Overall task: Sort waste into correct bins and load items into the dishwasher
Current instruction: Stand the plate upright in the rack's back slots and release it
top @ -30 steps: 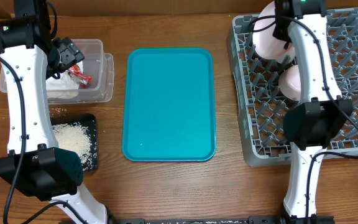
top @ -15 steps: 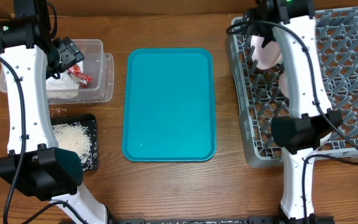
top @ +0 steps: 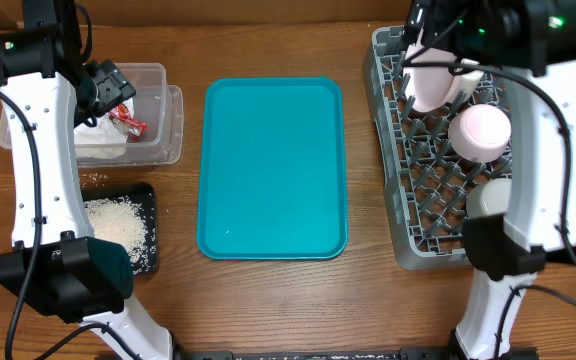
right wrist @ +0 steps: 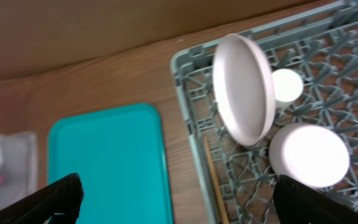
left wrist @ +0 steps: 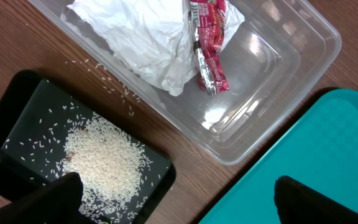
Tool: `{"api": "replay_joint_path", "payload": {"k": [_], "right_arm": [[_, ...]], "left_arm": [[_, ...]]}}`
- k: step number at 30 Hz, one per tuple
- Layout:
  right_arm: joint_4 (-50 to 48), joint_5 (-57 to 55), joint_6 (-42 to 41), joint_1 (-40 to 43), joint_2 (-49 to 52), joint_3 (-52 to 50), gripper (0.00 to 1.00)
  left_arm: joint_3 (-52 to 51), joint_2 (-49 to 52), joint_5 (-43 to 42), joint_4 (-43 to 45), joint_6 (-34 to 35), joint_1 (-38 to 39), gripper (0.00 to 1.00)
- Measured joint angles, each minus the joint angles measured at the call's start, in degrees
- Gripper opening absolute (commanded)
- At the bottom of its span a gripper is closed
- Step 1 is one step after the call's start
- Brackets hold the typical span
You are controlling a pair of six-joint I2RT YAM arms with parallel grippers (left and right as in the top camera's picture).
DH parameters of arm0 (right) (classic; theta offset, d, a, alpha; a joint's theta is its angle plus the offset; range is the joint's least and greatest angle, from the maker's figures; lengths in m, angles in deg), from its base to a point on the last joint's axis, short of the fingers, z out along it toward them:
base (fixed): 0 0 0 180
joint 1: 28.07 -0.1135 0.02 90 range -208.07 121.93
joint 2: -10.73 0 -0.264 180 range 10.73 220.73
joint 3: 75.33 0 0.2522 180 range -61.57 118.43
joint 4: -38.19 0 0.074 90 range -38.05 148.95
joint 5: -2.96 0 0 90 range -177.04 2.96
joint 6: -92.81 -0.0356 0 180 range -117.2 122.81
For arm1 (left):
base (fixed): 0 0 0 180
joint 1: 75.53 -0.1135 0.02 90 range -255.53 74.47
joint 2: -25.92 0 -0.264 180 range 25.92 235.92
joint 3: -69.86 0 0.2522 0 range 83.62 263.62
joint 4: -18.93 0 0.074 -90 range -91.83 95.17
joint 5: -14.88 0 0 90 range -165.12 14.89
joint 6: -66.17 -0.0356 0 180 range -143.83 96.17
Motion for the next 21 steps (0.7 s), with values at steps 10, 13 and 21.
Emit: {"api": "replay_joint_path", "payload": {"k": [10, 13, 21], "right_arm": [[0.11, 0.81, 3.87, 0.0, -22.29, -28.11, 1.0], [0.28, -1.7, 4.26, 0.0, -28.06, -36.39, 1.0], [0.26, -3.56, 4.52, 0.0, -33.7, -45.66, 1.0]], "left_arm": [[0.0, 0.0, 0.04, 0.02, 0.0, 0.0, 1.0], [0.0, 0.0, 0.04, 0.02, 0.0, 0.0, 1.0], [0.0, 0.0, 0.07, 0.02, 0.0, 0.0, 1.0]]}}
